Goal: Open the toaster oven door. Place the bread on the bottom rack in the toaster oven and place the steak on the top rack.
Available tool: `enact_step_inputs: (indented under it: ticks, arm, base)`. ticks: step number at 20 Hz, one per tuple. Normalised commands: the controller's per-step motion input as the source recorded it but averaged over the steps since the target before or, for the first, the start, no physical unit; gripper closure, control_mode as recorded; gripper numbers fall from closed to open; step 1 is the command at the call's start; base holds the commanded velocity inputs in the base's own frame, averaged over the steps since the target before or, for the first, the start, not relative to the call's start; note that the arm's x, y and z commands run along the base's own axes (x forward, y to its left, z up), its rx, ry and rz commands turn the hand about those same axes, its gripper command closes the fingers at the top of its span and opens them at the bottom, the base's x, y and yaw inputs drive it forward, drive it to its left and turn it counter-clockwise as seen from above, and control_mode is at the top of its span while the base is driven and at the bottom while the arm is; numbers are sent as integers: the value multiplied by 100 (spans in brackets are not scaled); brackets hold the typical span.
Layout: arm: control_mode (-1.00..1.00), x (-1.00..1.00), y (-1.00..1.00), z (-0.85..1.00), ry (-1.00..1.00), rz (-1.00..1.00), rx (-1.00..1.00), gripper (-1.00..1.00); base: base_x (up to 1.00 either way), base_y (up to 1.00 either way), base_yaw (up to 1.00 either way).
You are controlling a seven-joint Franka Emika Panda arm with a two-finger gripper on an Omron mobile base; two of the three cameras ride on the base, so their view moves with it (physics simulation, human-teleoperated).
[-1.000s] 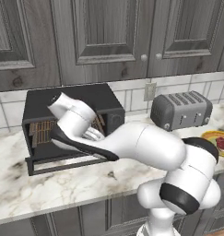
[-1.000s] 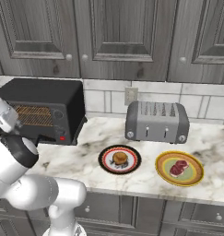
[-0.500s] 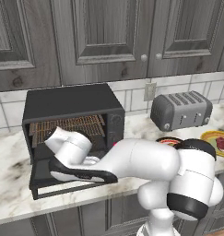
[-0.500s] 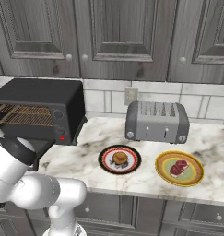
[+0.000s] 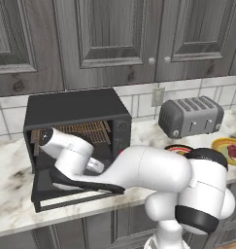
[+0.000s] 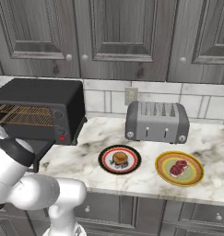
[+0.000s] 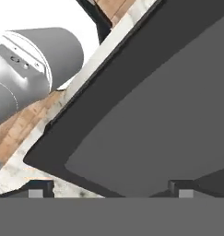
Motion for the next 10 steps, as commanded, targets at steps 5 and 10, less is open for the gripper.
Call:
enact_step_inputs:
  ticks: [5, 10]
  arm:
    - [-100, 66, 24, 0, -75, 0, -14, -100]
    - [-100, 52, 3, 45, -55, 0, -1, -100]
  base:
    - [0, 0, 0]
    - [0, 0, 0]
